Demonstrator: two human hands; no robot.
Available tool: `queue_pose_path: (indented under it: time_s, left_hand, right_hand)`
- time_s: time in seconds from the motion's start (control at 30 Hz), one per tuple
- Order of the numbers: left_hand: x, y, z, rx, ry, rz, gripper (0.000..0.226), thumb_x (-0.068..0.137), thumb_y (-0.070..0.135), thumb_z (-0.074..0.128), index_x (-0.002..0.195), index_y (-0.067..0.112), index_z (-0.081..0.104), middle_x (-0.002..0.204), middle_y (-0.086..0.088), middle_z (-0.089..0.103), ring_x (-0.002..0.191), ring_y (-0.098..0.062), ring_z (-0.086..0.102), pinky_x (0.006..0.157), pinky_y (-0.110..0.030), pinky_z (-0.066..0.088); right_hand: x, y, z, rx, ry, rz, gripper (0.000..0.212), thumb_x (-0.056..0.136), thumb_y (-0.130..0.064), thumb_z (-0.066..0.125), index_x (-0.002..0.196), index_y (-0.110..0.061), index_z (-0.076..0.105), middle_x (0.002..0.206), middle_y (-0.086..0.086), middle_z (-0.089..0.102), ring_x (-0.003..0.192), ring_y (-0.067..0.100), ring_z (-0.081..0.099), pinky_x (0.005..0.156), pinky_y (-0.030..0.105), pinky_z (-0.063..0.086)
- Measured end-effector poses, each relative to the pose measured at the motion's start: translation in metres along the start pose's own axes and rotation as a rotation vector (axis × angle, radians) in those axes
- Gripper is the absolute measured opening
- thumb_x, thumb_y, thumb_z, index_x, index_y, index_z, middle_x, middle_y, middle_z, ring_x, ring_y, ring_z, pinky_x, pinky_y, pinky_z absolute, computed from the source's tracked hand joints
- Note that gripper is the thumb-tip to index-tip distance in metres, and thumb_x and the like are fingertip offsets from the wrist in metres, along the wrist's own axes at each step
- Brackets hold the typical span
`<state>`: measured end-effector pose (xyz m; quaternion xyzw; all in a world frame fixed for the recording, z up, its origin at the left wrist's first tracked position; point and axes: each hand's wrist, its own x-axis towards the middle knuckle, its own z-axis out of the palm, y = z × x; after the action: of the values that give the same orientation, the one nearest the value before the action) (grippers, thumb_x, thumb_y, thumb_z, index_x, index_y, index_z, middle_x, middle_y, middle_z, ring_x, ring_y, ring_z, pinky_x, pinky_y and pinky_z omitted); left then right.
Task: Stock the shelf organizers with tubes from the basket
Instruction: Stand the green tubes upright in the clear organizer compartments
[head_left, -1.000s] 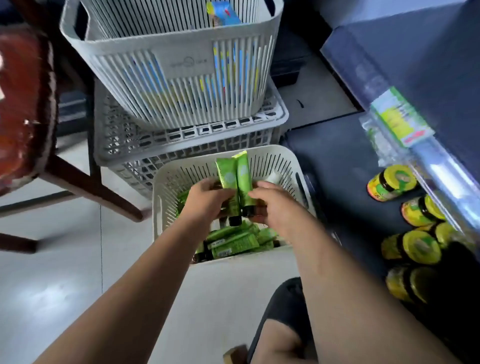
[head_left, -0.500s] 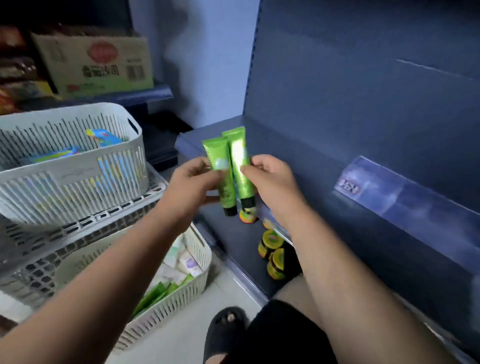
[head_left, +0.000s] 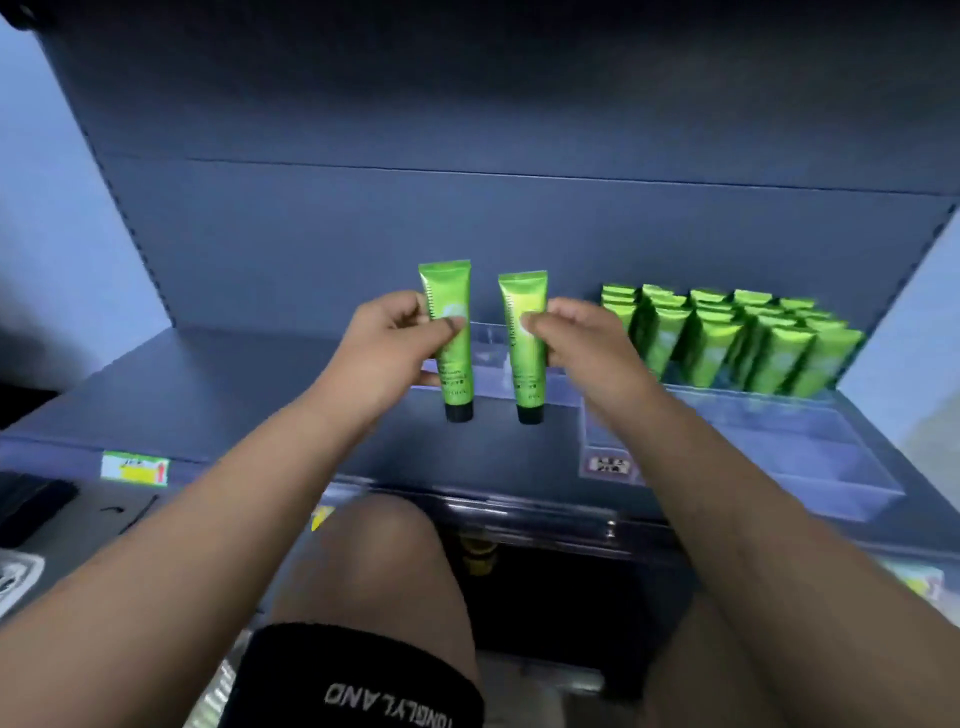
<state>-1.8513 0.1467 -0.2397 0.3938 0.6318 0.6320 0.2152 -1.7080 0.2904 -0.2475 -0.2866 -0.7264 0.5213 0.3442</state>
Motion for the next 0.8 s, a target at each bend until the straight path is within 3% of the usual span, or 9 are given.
queue_pose_path:
  time_s: [0.07, 0.13, 0.17, 0.23, 0.37, 0.47, 0.53, 0.7, 0.8]
  left_hand:
    - [0.007, 0.002, 0.032, -0.035, -0.028, 0.023, 0.029, 0.096, 0.010, 0.068, 0.112, -0.013, 0.058, 0.091, -0.017, 0.052, 0.084, -0.023, 0.062, 0.067, -0.038, 0.064]
    - [0.012, 0.002, 0.063, -0.080, -0.044, 0.041, 0.022, 0.093, 0.008, 0.071, 0.111, -0.001, 0.063, 0.089, -0.020, 0.058, 0.083, -0.024, 0.063, 0.073, -0.043, 0.064]
    - [0.015, 0.001, 0.078, -0.102, -0.047, 0.051, 0.018, 0.092, 0.007, 0.073, 0.108, 0.007, 0.064, 0.084, -0.016, 0.064, 0.081, -0.022, 0.065, 0.073, -0.043, 0.062]
    - [0.020, -0.003, 0.106, -0.139, -0.040, 0.072, 0.019, 0.091, 0.005, 0.074, 0.099, 0.019, 0.062, 0.072, -0.005, 0.066, 0.073, -0.018, 0.066, 0.070, -0.038, 0.061]
    - [0.028, -0.018, 0.148, -0.207, -0.040, 0.145, 0.022, 0.091, 0.001, 0.072, 0.095, 0.019, 0.062, 0.069, -0.012, 0.049, 0.075, -0.022, 0.053, 0.065, -0.034, 0.060]
    - [0.041, -0.032, 0.170, -0.204, 0.010, 0.190, 0.025, 0.088, 0.001, 0.076, 0.095, 0.022, 0.065, 0.073, 0.010, 0.059, 0.075, -0.015, 0.054, 0.073, -0.047, 0.059]
    - [0.053, -0.034, 0.181, -0.167, 0.020, 0.235, 0.024, 0.085, 0.006, 0.081, 0.098, 0.021, 0.067, 0.083, 0.009, 0.063, 0.077, -0.011, 0.057, 0.075, -0.052, 0.060]
    - [0.087, -0.042, 0.198, -0.163, -0.005, 0.291, 0.024, 0.085, 0.011, 0.081, 0.096, 0.027, 0.068, 0.077, 0.018, 0.064, 0.075, -0.010, 0.059, 0.077, -0.052, 0.062]
    - [0.101, -0.056, 0.200, -0.087, -0.034, 0.322, 0.023, 0.083, 0.014, 0.083, 0.097, 0.025, 0.067, 0.088, 0.008, 0.064, 0.077, -0.010, 0.058, 0.081, -0.058, 0.058]
  right_hand:
    - [-0.006, 0.006, -0.032, 0.023, 0.078, -0.029, 0.050, 0.077, -0.043, 0.073, 0.074, 0.001, 0.048, 0.072, 0.009, 0.041, 0.070, 0.019, 0.042, 0.072, 0.037, 0.040]
    - [-0.014, 0.008, -0.061, 0.077, 0.162, -0.042, 0.034, 0.084, -0.028, 0.075, 0.071, -0.005, 0.052, 0.068, 0.009, 0.042, 0.066, 0.017, 0.044, 0.068, 0.032, 0.041]
    - [-0.016, 0.009, -0.075, 0.098, 0.207, -0.049, 0.021, 0.087, -0.017, 0.074, 0.074, -0.013, 0.058, 0.066, 0.003, 0.048, 0.064, 0.014, 0.048, 0.064, 0.028, 0.043]
    - [-0.014, 0.010, -0.098, 0.110, 0.262, -0.077, 0.021, 0.088, -0.005, 0.073, 0.087, -0.024, 0.064, 0.068, -0.007, 0.058, 0.063, 0.009, 0.056, 0.063, 0.022, 0.047]
    - [-0.007, 0.016, -0.131, 0.091, 0.339, -0.152, 0.026, 0.085, -0.002, 0.075, 0.088, -0.022, 0.059, 0.068, -0.006, 0.055, 0.070, 0.014, 0.056, 0.069, 0.028, 0.048]
    - [0.003, 0.025, -0.150, 0.020, 0.376, -0.150, 0.034, 0.083, -0.003, 0.078, 0.078, -0.021, 0.050, 0.064, -0.006, 0.052, 0.057, 0.009, 0.048, 0.060, 0.021, 0.042]
    - [0.014, 0.028, -0.160, -0.040, 0.364, -0.158, 0.040, 0.080, -0.002, 0.079, 0.073, -0.021, 0.045, 0.062, -0.005, 0.050, 0.050, 0.006, 0.042, 0.055, 0.022, 0.037]
    - [0.040, 0.040, -0.178, -0.218, 0.376, -0.245, 0.037, 0.069, -0.004, 0.081, 0.092, -0.026, 0.061, 0.073, -0.005, 0.054, 0.063, 0.009, 0.051, 0.067, 0.029, 0.049]
    - [0.054, 0.047, -0.182, -0.339, 0.431, -0.294, 0.040, 0.068, -0.013, 0.080, 0.094, -0.037, 0.061, 0.066, -0.011, 0.057, 0.063, 0.009, 0.056, 0.071, 0.027, 0.051]
